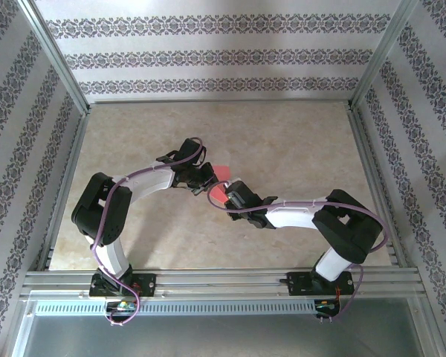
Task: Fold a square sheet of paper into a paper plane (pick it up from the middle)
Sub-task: Fourth fold the wing at the center of the table.
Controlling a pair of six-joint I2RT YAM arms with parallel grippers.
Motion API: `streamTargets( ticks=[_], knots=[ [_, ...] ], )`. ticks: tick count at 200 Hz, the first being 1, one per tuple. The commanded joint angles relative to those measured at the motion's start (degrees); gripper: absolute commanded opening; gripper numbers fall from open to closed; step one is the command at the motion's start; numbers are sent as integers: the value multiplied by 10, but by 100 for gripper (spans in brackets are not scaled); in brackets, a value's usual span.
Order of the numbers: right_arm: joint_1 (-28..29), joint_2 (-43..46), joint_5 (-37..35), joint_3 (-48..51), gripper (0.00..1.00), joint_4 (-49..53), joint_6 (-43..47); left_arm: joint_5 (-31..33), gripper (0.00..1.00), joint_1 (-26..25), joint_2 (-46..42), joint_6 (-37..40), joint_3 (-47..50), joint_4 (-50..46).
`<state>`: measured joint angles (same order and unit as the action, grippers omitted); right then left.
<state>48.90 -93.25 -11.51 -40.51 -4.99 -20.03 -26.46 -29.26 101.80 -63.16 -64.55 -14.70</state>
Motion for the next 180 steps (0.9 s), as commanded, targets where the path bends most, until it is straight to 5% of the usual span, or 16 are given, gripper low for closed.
streamTargets(
  ticks=[1, 63, 180],
  knots=[
    [2, -3, -23, -11, 25, 1, -11, 9, 7, -7, 8, -13, -10, -29],
    [-8, 0, 1, -4, 17, -1, -18, 16, 11, -6, 3, -7, -15, -37],
    [-19, 107, 34, 27, 45, 15, -32, 10, 10, -7, 18, -6, -25, -48]
  ],
)
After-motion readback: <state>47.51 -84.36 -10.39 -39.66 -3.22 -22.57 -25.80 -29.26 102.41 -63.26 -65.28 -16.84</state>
